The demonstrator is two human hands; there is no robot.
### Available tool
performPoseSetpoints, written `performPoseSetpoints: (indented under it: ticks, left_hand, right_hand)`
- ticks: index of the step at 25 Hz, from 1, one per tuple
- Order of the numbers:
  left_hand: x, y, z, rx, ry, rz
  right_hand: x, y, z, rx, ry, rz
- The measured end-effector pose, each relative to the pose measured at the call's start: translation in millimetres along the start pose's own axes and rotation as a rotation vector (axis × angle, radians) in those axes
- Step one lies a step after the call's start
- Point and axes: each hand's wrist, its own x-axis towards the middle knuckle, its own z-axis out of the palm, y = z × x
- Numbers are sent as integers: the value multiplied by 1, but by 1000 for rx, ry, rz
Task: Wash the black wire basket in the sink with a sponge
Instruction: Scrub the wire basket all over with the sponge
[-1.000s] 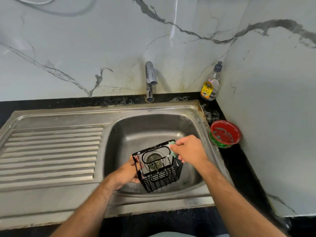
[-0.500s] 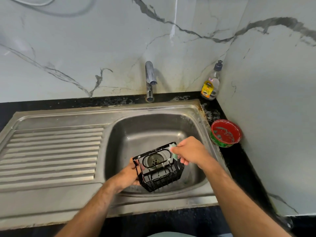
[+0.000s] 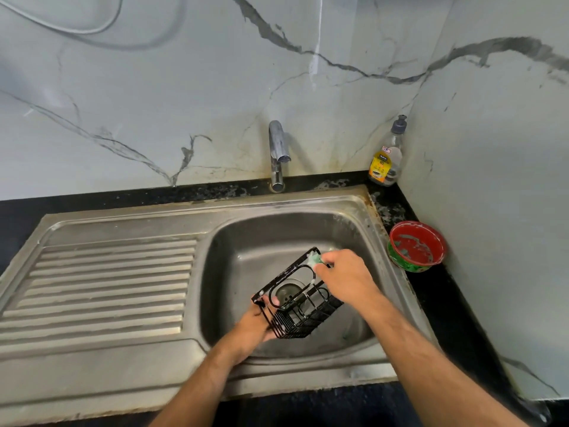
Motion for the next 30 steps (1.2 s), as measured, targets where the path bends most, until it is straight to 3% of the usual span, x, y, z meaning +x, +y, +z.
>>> performPoseSetpoints:
  ticks: [5,10,15,19,24,26,30]
  left_hand:
    - [5,4,-16,510,46,91]
    - [4,8,-20,407,73,105]
    - [4,3,-24,721,341,299]
    - [-1,5,-21,678,423,292]
    - [6,-3,-30,592,293,245]
    - [10,-8,-35,641,315,239]
    - [3,-3,-40,509,388,381]
  right_hand:
    - [-3,-7,14,280,45,97]
    - [0,-25,19,300,51,93]
    - [18,-22,17,497,47,150]
    - [20,-25,31,509,50,125]
    - [14,-19,32,368,61,70]
    - [4,-14,38,293,22,24]
    - [-8,-9,60,182,8,-86]
